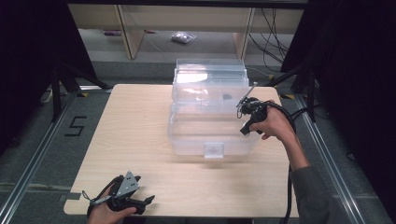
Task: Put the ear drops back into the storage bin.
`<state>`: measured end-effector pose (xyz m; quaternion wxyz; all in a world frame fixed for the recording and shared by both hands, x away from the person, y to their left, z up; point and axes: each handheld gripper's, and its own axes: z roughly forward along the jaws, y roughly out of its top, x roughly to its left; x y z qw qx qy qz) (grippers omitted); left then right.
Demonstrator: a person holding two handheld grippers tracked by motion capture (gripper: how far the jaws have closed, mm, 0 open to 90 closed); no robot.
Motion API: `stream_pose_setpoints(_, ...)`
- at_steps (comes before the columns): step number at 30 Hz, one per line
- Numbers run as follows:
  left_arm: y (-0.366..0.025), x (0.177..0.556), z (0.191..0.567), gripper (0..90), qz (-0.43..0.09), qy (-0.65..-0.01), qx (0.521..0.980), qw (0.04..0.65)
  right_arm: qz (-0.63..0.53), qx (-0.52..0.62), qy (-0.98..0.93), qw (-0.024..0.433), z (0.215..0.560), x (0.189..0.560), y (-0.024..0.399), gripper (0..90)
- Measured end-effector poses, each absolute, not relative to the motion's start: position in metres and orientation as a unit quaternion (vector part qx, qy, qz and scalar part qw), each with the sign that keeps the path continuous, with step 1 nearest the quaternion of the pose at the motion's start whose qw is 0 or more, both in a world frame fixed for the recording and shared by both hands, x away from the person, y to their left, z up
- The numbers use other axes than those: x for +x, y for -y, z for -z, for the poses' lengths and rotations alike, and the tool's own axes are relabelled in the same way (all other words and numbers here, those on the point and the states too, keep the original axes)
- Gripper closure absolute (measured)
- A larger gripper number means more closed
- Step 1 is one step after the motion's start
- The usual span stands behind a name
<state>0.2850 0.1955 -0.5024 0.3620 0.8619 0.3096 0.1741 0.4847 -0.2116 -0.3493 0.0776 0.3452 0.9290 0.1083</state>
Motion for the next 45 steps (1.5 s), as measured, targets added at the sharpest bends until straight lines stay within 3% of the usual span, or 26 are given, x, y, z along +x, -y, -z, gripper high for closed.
stream_pose_setpoints(45, -0.195, 0.286, 0.502, 16.3, -0.175, -0.304, 0.863, 0.363, -0.05, 0.422, -0.905, 0.024, 0.416, 0.53, 0.205, 60.1)
